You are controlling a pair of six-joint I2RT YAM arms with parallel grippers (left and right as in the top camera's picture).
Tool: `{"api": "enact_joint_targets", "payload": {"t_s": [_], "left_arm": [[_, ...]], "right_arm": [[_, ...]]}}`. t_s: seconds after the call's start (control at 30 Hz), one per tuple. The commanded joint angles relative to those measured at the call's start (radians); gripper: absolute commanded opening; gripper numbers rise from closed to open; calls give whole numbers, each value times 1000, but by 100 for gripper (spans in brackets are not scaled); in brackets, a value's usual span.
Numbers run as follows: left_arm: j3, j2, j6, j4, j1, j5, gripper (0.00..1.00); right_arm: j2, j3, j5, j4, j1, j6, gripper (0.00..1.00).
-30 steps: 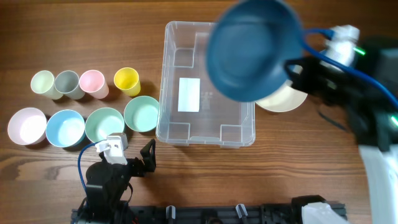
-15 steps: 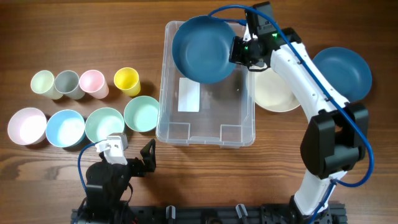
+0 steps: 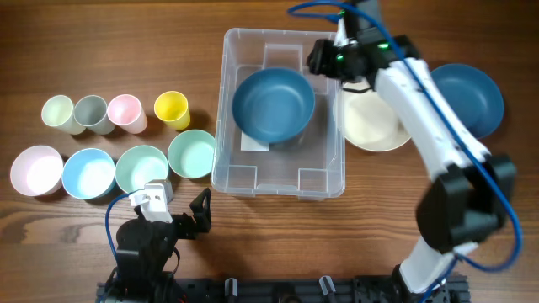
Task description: Pack container
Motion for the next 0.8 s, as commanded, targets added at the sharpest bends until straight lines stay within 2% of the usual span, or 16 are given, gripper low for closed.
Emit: {"api": "enact_joint_targets", "payload": {"t_s": [0.0, 0.1, 0.17, 0.27, 0.43, 0.5, 0.67, 0.77], "left_arm": [[-5, -8, 20, 3, -4, 15, 100], [-5, -8, 20, 3, -4, 15, 100], [-5, -8, 20, 3, -4, 15, 100], [-5, -8, 20, 3, -4, 15, 100], [-5, -8, 20, 3, -4, 15, 100], [-5, -8, 20, 3, -4, 15, 100], [-5, -8, 21, 3, -4, 15, 100], [-5, -8, 20, 3, -4, 15, 100]], "right_arm": [[-219, 28, -8, -96, -111, 42, 66], [-309, 28, -6, -275, -254, 51, 67], [-307, 22, 66, -404, -384, 43, 75], [-259, -8, 124, -439, -557, -58, 79], [-100, -13, 30, -447, -794, -91, 79], [-30, -13, -10, -436, -838, -117, 78], [134, -13, -8, -396, -842, -128, 79], [230, -13, -9, -367, -843, -123, 75]]}}
